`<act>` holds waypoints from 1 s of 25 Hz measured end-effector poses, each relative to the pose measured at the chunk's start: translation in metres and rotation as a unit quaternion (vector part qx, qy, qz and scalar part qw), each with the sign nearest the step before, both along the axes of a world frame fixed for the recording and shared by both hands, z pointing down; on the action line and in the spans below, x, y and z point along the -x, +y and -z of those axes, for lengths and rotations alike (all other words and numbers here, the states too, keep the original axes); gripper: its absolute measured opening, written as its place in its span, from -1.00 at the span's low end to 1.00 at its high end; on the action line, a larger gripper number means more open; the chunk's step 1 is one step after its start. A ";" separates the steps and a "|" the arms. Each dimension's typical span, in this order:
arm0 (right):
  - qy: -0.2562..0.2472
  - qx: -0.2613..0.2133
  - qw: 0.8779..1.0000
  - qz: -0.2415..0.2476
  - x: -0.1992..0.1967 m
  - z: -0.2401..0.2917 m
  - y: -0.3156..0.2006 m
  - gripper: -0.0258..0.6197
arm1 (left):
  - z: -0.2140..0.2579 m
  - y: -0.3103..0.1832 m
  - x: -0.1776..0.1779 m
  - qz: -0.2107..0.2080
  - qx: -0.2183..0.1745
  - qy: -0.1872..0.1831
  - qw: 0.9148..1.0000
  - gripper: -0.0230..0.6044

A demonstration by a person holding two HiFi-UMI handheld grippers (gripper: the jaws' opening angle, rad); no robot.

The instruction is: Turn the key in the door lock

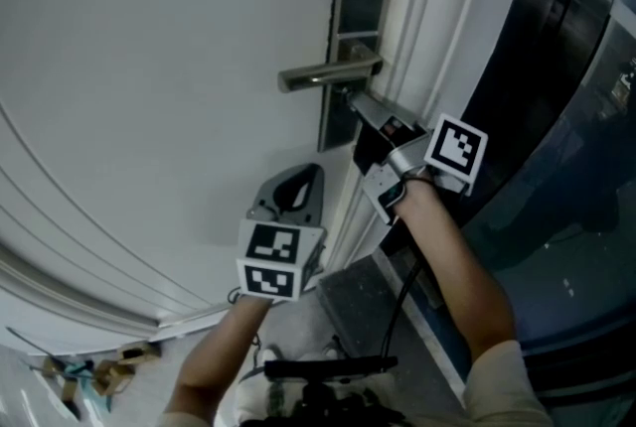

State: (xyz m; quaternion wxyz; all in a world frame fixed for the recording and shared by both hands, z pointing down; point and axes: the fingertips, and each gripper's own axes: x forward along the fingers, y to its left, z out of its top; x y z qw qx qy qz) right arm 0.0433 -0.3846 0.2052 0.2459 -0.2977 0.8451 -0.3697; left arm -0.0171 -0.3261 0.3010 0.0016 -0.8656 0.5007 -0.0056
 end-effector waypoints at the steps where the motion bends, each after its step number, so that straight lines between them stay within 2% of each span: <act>1: -0.007 0.002 1.000 0.001 0.000 0.000 0.000 -0.76 | 0.000 0.000 0.000 0.000 0.000 -0.001 1.000 -0.87; 8: -0.088 0.042 0.995 0.024 -0.001 -0.001 -0.001 -0.73 | 0.000 -0.001 -0.001 -0.001 0.000 -0.001 1.000 -0.87; 10: -0.092 0.041 0.994 0.028 -0.001 -0.001 -0.001 -0.72 | 0.000 -0.001 -0.001 -0.001 0.000 -0.001 1.000 -0.87; 19: 0.024 -0.020 0.999 0.015 -0.001 0.001 0.004 -0.71 | 0.002 -0.001 0.000 0.000 -0.002 -0.002 1.000 -0.87; 22: 0.059 -0.043 0.997 0.005 -0.004 0.002 0.007 -0.62 | 0.001 -0.001 -0.001 -0.002 -0.001 -0.003 1.000 -0.87; 25: 0.117 -0.078 0.990 -0.016 -0.008 0.003 0.008 -0.58 | 0.001 -0.001 -0.001 -0.003 -0.001 -0.002 1.000 -0.87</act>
